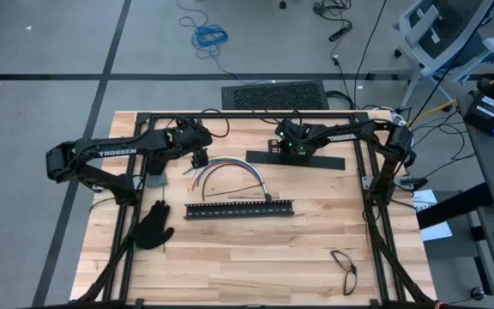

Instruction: Ziptie cables

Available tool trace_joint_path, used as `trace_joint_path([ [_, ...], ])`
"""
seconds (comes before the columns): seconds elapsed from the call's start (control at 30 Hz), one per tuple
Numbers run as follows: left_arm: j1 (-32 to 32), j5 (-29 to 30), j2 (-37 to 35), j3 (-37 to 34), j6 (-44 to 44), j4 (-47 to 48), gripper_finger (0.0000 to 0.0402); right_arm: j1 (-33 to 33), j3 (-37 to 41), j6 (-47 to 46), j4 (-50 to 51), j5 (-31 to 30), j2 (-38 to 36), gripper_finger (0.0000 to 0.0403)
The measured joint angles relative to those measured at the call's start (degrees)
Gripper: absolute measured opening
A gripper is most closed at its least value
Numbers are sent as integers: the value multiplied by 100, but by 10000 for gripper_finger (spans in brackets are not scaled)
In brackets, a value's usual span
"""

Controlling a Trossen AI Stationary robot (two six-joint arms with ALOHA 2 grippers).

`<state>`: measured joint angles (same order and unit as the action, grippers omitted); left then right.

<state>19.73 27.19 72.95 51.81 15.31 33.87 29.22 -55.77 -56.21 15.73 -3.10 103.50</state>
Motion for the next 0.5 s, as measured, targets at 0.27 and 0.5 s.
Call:
trace_joint_path([
  [0.27,-1,2,0,0,-1,4,395,-387,-4,-166,58,-18,-7,0],
  [0.5,-4,2,0,0,-2,4,395,-484,7,-92,167,66,-271,0],
])
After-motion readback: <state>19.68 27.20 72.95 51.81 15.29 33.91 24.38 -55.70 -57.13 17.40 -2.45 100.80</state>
